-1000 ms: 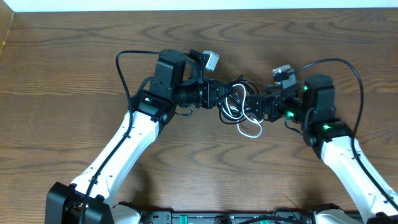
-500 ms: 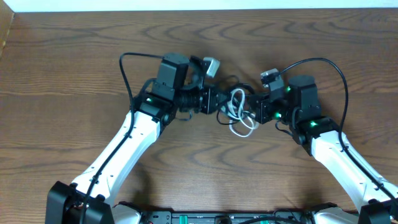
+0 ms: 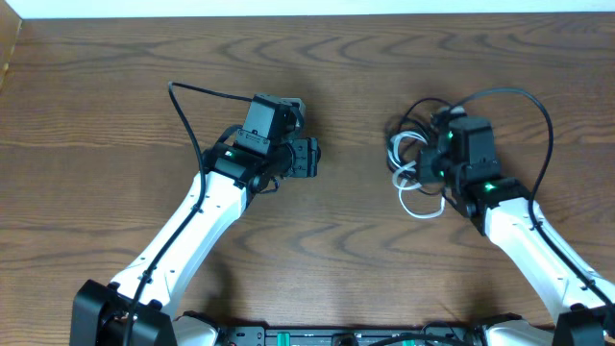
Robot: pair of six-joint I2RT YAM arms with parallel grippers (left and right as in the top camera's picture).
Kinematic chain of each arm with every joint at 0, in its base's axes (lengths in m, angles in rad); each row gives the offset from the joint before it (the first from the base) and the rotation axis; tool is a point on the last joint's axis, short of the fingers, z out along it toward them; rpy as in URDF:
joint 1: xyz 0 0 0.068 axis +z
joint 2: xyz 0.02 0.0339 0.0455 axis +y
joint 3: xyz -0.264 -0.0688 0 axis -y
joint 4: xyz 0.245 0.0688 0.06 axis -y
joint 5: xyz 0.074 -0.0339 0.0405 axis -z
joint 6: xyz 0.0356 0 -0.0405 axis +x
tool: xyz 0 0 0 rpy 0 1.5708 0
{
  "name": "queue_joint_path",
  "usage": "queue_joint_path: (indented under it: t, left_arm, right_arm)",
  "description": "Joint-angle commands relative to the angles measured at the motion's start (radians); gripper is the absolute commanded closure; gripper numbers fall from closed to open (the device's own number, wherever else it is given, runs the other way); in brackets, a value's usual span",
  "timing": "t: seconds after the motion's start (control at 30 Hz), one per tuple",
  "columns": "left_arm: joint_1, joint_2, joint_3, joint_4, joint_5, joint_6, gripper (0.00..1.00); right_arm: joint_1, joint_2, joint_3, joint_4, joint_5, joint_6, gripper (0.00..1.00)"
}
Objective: Untangle cables
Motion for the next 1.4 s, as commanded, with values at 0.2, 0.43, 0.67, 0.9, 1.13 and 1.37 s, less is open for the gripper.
queue_joint_path:
  t: [0.2, 0.43, 0.67, 0.9, 1.13, 1.37]
  left_arm:
    - [0.003, 0.022, 0.007, 0.013, -0.005, -0.028, 0.31]
    - [0.003, 0.022, 0.007, 0.043, 0.128, -0.028, 0.11]
    - [0.001, 0.034, 0.007, 0.169, 0.414, -0.060, 0.11]
    - [0.002, 0.089, 0.007, 0.194, 0.414, -0.201, 0.02]
    - [0.003, 0.166, 0.007, 0.321, 0.414, -0.394, 0.32]
    - [0.003, 0.173, 0.007, 0.502, 0.485, -0.429, 0.36]
  right_arm:
    - [0.034, -0.081, 0.177, 0.037, -0.325, 0.026, 0.99]
    - [0.033, -0.065, 0.176, -0.282, 0.144, 0.186, 0.99]
    - [0.034, -0.061, 0.176, -0.269, -0.104, 0.162, 0.99]
    - [0.034, -0.061, 0.176, -0.215, -0.196, 0.172, 0.99]
    - [0.031, -0.061, 0.176, -0.146, -0.274, 0.292, 0.99]
    - [0.031, -0.061, 0.176, -0.145, -0.313, 0.340, 0.99]
